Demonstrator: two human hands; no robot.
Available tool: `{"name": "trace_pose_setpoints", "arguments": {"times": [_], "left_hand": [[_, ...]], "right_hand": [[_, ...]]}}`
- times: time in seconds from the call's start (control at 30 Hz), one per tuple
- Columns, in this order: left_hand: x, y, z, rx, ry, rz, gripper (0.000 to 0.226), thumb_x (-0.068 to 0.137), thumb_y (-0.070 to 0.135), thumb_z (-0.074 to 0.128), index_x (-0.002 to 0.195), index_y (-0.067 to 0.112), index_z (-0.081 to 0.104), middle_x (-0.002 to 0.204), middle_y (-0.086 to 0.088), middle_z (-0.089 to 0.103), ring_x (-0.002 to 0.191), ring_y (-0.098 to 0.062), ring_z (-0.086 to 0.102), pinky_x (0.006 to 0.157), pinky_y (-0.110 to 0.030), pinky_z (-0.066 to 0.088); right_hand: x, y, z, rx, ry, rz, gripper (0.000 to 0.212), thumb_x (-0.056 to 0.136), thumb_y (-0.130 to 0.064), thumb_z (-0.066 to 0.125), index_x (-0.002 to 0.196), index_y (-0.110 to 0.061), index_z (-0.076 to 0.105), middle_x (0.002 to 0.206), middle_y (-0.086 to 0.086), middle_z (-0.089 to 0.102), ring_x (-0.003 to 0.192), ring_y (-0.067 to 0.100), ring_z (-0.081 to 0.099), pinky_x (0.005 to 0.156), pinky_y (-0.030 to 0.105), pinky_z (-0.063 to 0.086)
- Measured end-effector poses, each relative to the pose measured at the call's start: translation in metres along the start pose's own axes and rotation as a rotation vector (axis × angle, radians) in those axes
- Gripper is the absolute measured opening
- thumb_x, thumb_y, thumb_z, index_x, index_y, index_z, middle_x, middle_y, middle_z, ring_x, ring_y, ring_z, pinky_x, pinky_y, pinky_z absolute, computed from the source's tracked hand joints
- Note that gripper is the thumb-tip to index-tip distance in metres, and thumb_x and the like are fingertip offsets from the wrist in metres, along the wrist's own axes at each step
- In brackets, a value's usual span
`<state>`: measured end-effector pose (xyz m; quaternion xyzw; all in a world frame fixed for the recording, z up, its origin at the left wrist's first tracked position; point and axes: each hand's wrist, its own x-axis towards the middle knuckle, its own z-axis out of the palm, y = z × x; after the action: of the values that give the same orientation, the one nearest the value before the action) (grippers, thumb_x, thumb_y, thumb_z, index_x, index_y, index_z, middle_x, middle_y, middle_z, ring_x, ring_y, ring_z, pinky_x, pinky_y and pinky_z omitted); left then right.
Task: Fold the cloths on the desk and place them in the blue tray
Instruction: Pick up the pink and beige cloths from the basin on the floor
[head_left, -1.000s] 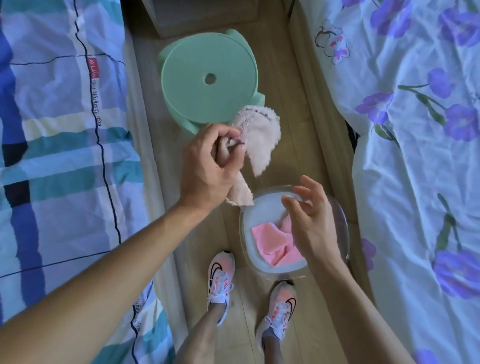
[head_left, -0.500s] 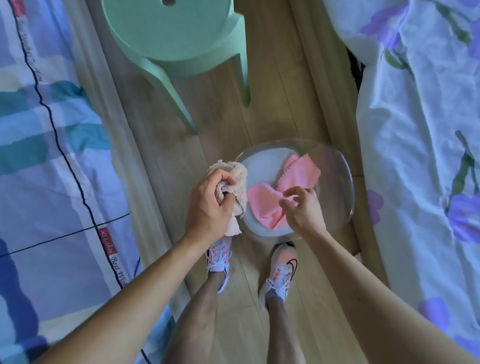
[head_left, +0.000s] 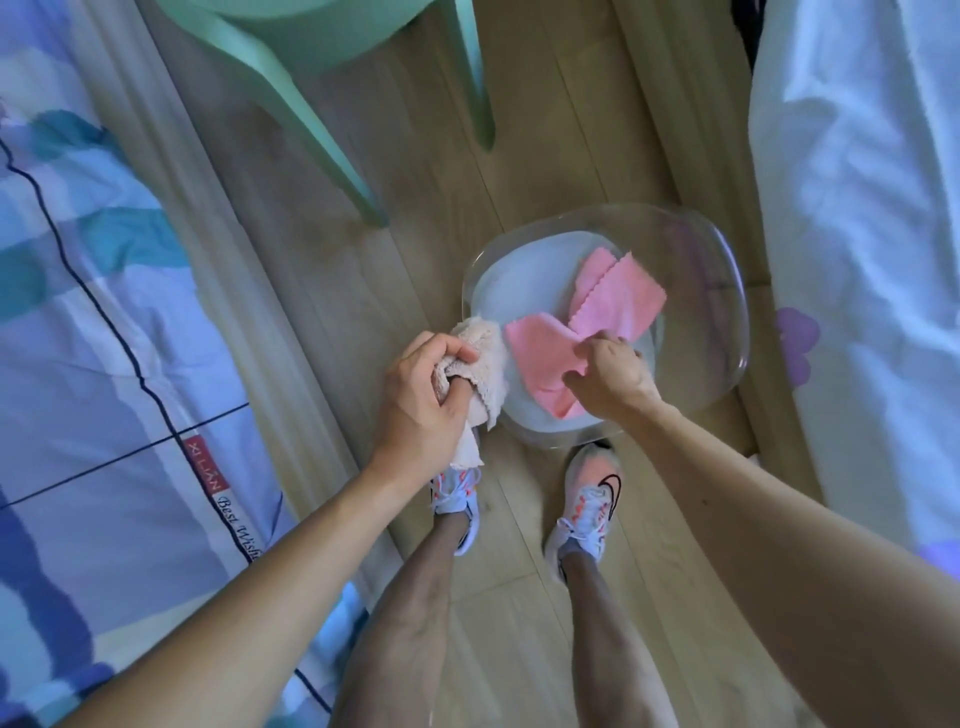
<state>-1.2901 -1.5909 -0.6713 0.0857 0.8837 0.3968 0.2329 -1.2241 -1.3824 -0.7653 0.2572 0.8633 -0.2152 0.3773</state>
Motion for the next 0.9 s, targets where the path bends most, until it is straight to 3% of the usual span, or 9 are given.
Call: {"name": "trace_pose_setpoints", "arguments": {"times": [0.13, 0.3, 0.47, 0.63, 0.8, 0.9], "left_hand": [[-0.003, 0.022, -0.007, -0.004, -0.016, -0.021, 0.025, 0.079, -0.01, 0.055, 0.092, 0.008, 0.066, 0.097, 0.0, 0.065, 0.075, 0.013, 0.053, 0.07, -0.003, 0.036], [-0.015, 0.084, -0.018, -0.039, -0.039, 0.015, 0.021, 0.08, -0.008, 0.058, 0.092, 0.007, 0.066, 0.095, 0.002, 0.061, 0.081, 0.014, 0.053, 0.073, -0.001, 0.035], [-0.05, 0.163, -0.038, -0.09, -0.071, 0.056, 0.023, 0.077, 0.018, 0.064, 0.099, 0.01, 0.062, 0.103, 0.002, 0.062, 0.089, -0.004, 0.058, 0.078, -0.003, 0.037], [-0.102, 0.247, -0.069, -0.116, -0.044, 0.131, 0.051, 0.073, 0.038, 0.083, 0.108, 0.012, 0.056, 0.108, 0.002, 0.056, 0.092, -0.005, 0.056, 0.077, -0.003, 0.037], [-0.164, 0.327, -0.101, -0.149, 0.045, 0.234, 0.066, 0.062, 0.037, 0.092, 0.109, 0.015, 0.051, 0.108, 0.0, 0.052, 0.095, -0.012, 0.055, 0.079, -0.005, 0.039], [-0.19, 0.37, -0.122, -0.157, 0.098, 0.285, 0.061, 0.063, 0.035, 0.092, 0.105, 0.018, 0.052, 0.105, 0.001, 0.052, 0.093, -0.006, 0.055, 0.078, -0.009, 0.041]], "right_hand": [[-0.033, -0.001, -0.031, 0.164, 0.161, -0.033, 0.034, 0.088, -0.02, 0.06, 0.12, -0.012, 0.07, 0.125, 0.01, 0.063, 0.11, 0.034, 0.061, 0.092, 0.037, 0.047], [-0.099, -0.005, -0.092, 0.442, 0.287, -0.045, 0.026, 0.089, -0.02, 0.062, 0.111, -0.013, 0.075, 0.117, 0.007, 0.07, 0.107, 0.026, 0.063, 0.085, 0.027, 0.042], [-0.197, -0.019, -0.162, 0.68, 0.406, -0.105, 0.016, 0.087, -0.022, 0.067, 0.096, -0.017, 0.078, 0.095, -0.004, 0.071, 0.088, 0.015, 0.066, 0.076, 0.03, 0.05], [-0.302, -0.029, -0.222, 0.876, 0.346, -0.21, 0.019, 0.085, -0.034, 0.065, 0.091, -0.023, 0.08, 0.097, -0.008, 0.075, 0.095, 0.011, 0.068, 0.085, 0.038, 0.054], [-0.399, -0.026, -0.28, 0.959, 0.289, -0.364, 0.024, 0.09, -0.031, 0.058, 0.084, -0.019, 0.079, 0.082, -0.009, 0.071, 0.082, 0.008, 0.065, 0.071, 0.026, 0.045], [-0.448, -0.025, -0.309, 0.931, 0.262, -0.461, 0.029, 0.093, -0.029, 0.053, 0.087, -0.015, 0.078, 0.078, -0.005, 0.073, 0.076, 0.012, 0.066, 0.067, 0.033, 0.049]]}}
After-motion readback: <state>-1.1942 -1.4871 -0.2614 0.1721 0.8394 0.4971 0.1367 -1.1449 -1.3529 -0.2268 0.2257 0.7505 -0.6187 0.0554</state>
